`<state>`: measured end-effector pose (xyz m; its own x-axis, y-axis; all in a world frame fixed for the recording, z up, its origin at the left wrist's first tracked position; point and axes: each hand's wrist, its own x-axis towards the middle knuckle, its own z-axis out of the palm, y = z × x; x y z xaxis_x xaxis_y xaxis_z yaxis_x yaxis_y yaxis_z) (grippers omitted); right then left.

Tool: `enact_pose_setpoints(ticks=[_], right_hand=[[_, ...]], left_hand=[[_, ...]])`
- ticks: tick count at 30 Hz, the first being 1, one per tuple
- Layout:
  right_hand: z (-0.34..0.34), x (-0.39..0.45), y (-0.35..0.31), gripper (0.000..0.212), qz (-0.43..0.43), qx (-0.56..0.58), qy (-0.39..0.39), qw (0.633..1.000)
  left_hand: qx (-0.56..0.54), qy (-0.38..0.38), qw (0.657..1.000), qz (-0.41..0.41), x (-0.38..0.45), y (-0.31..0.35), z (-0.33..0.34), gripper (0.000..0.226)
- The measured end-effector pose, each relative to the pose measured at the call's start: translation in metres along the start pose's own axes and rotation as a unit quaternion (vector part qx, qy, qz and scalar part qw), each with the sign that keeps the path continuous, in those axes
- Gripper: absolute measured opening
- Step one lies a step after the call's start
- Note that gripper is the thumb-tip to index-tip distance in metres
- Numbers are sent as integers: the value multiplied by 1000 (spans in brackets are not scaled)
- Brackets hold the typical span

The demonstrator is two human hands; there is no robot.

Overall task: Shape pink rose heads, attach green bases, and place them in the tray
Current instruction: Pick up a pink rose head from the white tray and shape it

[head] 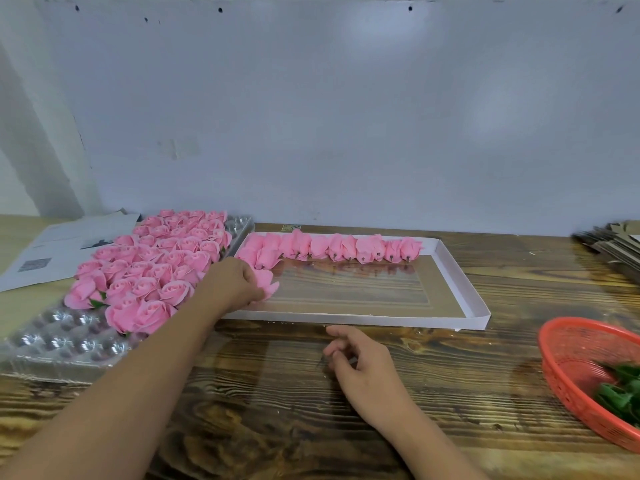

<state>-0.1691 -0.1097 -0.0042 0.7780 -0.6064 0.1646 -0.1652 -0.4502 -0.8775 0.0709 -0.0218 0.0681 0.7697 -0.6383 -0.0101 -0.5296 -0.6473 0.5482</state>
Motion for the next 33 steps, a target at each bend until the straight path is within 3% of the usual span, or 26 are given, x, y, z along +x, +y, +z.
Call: enact_pose_setpoints(ticks=[5, 11, 18, 25, 33], right_hand=[[0, -1, -1, 34, 0, 9, -1, 1000], [0, -2, -4, 34, 11, 18, -1, 1000], [0, 1, -11, 30, 40, 159, 45, 985], [-7, 5, -10, 14, 55, 261, 121, 956], [-13, 5, -13, 11, 105, 392, 93, 909]], left_hand=[[-89, 47, 994, 39, -9, -1, 7, 22], [-219, 47, 973, 53, -25, 7, 16, 24], [-359, 1, 927, 105, -63, 31, 51, 28], [-370, 43, 915, 154, -87, 41, 86, 23], [-375, 42, 909, 175, -90, 38, 93, 24]])
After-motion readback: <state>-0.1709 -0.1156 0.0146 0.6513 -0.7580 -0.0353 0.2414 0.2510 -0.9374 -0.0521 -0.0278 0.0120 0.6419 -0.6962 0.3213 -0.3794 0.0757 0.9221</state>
